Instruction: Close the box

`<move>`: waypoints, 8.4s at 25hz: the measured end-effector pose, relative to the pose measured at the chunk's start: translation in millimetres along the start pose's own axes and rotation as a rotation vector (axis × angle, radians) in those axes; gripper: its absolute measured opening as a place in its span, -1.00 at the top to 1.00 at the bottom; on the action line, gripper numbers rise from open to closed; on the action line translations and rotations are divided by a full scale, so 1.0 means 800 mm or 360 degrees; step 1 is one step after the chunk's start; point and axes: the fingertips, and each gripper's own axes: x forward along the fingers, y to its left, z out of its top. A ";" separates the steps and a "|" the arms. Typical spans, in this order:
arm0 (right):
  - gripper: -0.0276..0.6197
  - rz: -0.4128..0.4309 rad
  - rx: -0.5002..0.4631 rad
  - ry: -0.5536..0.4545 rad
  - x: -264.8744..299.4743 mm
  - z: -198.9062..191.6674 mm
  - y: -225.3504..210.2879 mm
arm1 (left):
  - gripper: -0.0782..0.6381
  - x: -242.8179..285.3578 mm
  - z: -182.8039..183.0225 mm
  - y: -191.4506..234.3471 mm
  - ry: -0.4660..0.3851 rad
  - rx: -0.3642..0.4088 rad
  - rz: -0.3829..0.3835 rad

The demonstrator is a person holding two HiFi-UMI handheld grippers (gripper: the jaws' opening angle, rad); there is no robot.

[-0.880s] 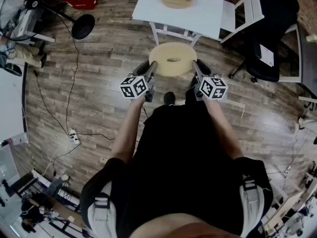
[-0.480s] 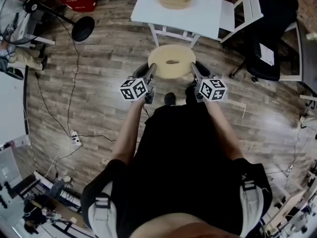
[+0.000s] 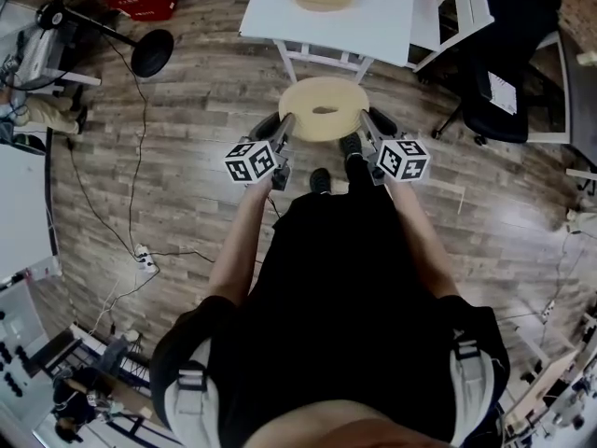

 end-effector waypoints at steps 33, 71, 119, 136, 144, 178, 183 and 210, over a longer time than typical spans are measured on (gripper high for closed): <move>0.65 0.0164 0.0090 0.0157 0.130 0.092 -0.099 | 0.42 0.129 0.106 0.025 -0.0077 -0.0066 0.0190; 0.65 0.0391 -0.0006 0.0262 0.221 0.170 -0.173 | 0.42 0.227 0.168 0.037 -0.0192 -0.0077 0.0375; 0.65 -0.0077 0.0253 0.0109 0.404 0.238 -0.224 | 0.42 0.417 0.315 0.202 0.0170 -0.0028 0.0055; 0.65 -0.0345 0.0375 -0.0031 0.453 0.255 -0.239 | 0.42 0.477 0.346 0.246 0.0336 0.0086 -0.0114; 0.66 -0.0449 0.0393 -0.0091 0.449 0.267 -0.244 | 0.42 0.486 0.336 0.249 0.0458 0.0087 -0.0186; 0.66 -0.0354 0.0470 0.0097 0.486 0.256 -0.302 | 0.42 0.527 0.315 0.260 0.0509 0.0026 0.0017; 0.66 -0.0347 0.0487 0.0120 0.488 0.253 -0.308 | 0.42 0.534 0.315 0.261 0.0511 0.0008 0.0037; 0.66 -0.0344 0.0580 0.0126 0.492 0.246 -0.316 | 0.37 0.546 0.303 0.276 0.0586 0.0090 0.0074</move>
